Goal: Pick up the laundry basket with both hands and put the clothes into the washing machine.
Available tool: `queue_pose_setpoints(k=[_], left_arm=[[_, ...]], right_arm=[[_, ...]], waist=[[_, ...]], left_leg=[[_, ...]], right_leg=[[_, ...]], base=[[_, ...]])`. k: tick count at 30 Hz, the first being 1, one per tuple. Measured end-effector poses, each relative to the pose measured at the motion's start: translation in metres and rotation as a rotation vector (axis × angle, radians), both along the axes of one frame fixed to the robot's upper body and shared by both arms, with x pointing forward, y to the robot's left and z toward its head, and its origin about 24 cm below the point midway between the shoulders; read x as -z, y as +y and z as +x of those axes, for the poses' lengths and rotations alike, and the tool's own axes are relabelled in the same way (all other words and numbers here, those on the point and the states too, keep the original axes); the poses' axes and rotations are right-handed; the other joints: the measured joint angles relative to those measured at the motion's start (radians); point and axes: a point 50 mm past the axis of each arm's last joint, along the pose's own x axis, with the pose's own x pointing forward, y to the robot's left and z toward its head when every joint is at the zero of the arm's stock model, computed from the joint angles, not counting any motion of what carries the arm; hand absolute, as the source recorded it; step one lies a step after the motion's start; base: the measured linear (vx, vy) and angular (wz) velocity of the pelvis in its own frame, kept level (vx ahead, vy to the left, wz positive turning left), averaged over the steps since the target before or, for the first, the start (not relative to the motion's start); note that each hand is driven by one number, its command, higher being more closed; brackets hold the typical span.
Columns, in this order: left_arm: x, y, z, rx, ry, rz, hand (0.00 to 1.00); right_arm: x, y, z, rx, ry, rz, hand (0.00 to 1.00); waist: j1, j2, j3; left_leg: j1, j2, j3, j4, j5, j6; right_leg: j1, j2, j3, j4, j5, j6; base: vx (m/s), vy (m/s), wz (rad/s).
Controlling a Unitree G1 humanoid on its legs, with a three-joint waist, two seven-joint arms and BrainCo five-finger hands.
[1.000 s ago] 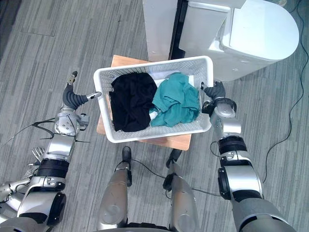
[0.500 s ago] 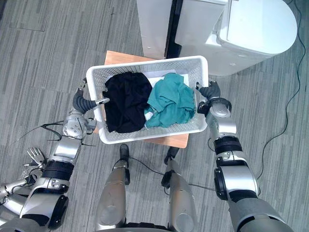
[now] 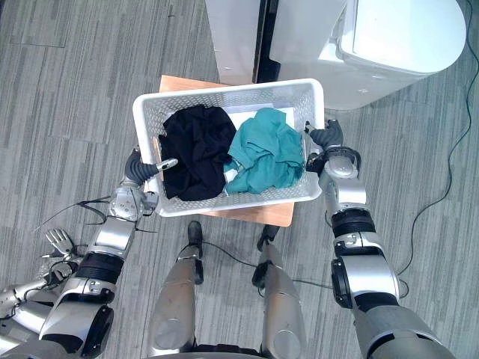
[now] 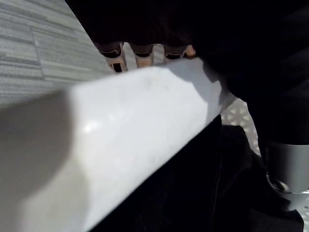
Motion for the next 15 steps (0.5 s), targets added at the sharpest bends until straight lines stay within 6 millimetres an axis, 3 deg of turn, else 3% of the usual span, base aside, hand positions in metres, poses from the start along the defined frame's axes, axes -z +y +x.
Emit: queue_pose_setpoints(k=[15], left_arm=[[-0.018,-0.009,0.019,-0.032,-0.034,-0.003,1.0]], right_arm=[[0.0,0.002,0.0,0.022,-0.005,0.022,1.0]], waist=[[-0.008,0.015,0.008]], left_leg=[[-0.003,-0.001,0.007,0.004,-0.005,0.005]], right_leg=[[0.0,0.002,0.01,-0.018,0.012,0.004]], base=[[0.02,0.0,-0.01]])
